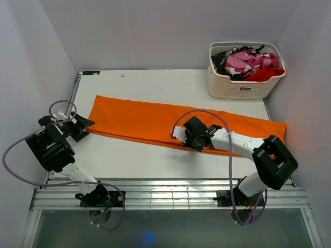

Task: Fold and stack the trousers
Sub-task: Fold the trousers

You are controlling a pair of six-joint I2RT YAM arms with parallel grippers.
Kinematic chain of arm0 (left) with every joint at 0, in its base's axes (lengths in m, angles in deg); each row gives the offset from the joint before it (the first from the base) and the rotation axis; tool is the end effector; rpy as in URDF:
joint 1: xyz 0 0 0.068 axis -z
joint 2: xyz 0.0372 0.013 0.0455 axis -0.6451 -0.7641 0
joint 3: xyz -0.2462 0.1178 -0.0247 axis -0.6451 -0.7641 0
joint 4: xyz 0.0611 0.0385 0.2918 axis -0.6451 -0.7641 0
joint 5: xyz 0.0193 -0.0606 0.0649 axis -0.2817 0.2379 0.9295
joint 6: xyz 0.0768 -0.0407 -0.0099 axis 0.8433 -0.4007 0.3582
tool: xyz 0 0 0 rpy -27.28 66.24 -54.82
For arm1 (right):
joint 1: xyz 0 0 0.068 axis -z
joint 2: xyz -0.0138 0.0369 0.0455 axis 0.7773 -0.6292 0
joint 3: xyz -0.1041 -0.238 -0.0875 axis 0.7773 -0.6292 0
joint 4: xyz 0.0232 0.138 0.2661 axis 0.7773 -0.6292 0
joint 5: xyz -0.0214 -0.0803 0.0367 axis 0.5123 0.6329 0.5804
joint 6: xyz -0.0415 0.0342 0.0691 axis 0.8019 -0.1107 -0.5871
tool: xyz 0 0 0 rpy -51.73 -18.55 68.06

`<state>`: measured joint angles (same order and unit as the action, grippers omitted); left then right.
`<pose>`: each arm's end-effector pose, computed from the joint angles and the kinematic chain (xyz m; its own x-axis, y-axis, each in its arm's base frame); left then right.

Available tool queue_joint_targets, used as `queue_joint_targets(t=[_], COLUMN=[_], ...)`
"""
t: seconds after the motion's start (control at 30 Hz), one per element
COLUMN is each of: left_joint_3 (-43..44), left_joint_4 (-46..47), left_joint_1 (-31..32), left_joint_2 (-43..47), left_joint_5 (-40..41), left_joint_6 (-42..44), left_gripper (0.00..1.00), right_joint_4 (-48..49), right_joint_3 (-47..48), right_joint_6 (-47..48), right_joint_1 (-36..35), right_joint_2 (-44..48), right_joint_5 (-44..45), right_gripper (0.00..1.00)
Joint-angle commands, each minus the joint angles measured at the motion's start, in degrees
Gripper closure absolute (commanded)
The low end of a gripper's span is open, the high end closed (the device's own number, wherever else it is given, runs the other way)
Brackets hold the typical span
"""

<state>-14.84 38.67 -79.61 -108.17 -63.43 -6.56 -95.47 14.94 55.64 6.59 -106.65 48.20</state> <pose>0.3222 0.1886 0.0845 -0.6391 -0.7081 -0.3001 -0.2871 0.5816 -0.7611 0.2484 0.2352 0.1156 -0.1617 -0.9182 -0.3616 -0.9062 0.2832 -0.3140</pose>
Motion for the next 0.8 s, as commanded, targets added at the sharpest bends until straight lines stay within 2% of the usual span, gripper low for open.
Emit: queue_joint_targets(t=[0.0,0.2,0.33,0.43,0.77], left_joint_3=[-0.98,-1.07,-2.03,-2.73,-3.7], left_joint_4=[1.89,1.89,2.25,2.42,2.78], left_joint_1=[-1.6,-2.04,-2.04,-2.04,-1.96], left_joint_2=[-0.97,-1.06,1.22,3.15,4.56], left_joint_5=[7.22,4.59,-4.45,-7.36,-6.85], left_joint_6=[0.8,0.89,0.8,0.28,-1.05], left_gripper=[0.02,0.02,0.02,0.02,0.02], right_joint_4=[-2.82,-2.73,-2.46,-2.46,-2.9], right_joint_3=[-2.14,-3.9,-3.11,-2.32,-1.09], right_joint_6=[0.51,0.96,0.34,0.34,-0.01], right_joint_1=[-0.22,-0.14,-0.14,-0.14,-0.14], right_joint_2=[4.33,6.36,4.78,3.82,2.49], right_joint_5=[1.99,2.96,2.17,1.81,1.72], right_gripper=[0.92,0.92,0.92,0.92,0.92])
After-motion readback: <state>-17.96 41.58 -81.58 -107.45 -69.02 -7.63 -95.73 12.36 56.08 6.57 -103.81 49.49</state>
